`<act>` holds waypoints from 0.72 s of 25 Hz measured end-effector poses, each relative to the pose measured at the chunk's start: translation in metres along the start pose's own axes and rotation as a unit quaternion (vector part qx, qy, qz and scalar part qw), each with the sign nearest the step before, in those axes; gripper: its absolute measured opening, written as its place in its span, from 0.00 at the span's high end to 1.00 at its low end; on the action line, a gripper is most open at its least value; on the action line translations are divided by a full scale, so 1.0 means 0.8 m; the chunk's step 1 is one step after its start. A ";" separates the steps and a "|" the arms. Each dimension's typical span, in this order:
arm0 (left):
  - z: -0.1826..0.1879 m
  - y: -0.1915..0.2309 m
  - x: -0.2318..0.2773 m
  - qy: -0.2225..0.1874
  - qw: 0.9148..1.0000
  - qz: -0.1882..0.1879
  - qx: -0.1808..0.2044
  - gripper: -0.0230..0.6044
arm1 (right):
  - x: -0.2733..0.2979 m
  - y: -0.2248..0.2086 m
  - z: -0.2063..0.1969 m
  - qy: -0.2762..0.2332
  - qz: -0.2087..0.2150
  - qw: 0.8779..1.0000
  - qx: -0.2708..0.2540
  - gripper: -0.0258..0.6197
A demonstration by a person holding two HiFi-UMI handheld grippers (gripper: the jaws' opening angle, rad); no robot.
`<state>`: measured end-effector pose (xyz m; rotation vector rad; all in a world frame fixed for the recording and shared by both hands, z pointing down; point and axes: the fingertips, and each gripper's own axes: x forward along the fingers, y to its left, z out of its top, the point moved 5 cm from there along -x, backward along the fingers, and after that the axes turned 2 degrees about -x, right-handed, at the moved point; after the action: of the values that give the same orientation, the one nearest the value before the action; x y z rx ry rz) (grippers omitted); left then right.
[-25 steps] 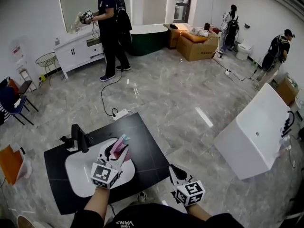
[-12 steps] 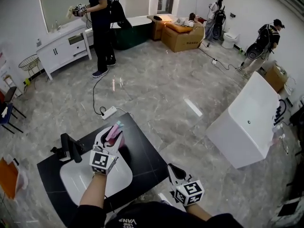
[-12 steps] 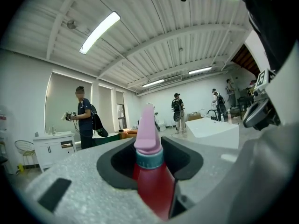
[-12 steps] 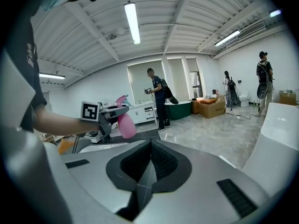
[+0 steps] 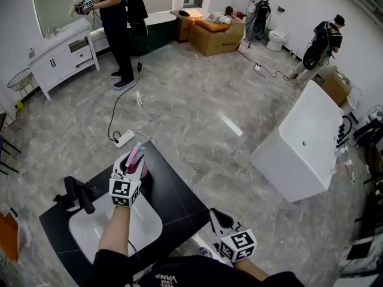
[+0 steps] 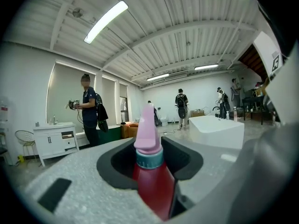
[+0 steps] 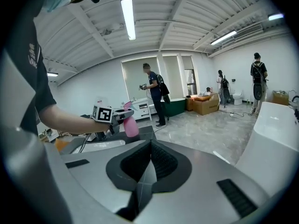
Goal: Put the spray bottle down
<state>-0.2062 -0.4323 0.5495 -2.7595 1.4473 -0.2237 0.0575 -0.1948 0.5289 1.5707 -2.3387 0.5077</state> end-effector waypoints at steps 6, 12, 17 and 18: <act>-0.019 0.019 0.025 0.004 1.000 0.007 -0.013 0.70 | 0.002 -0.006 0.001 0.008 -0.017 1.000 0.003 0.96; -0.026 0.026 0.032 0.006 1.000 0.012 -0.019 0.70 | 0.005 -0.010 0.003 0.017 -0.017 1.000 0.000 0.96; -0.028 0.028 0.032 0.012 1.000 0.008 -0.021 0.68 | 0.009 -0.008 0.006 0.016 -0.007 1.000 -0.004 0.96; -0.028 0.028 0.032 0.015 1.000 0.006 -0.020 0.68 | 0.009 -0.008 0.007 0.014 -0.007 1.000 -0.004 0.96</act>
<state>-0.2130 -0.4645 0.5726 -2.7912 1.4903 -0.2398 0.0604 -0.2051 0.5275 1.5646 -2.3040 0.5126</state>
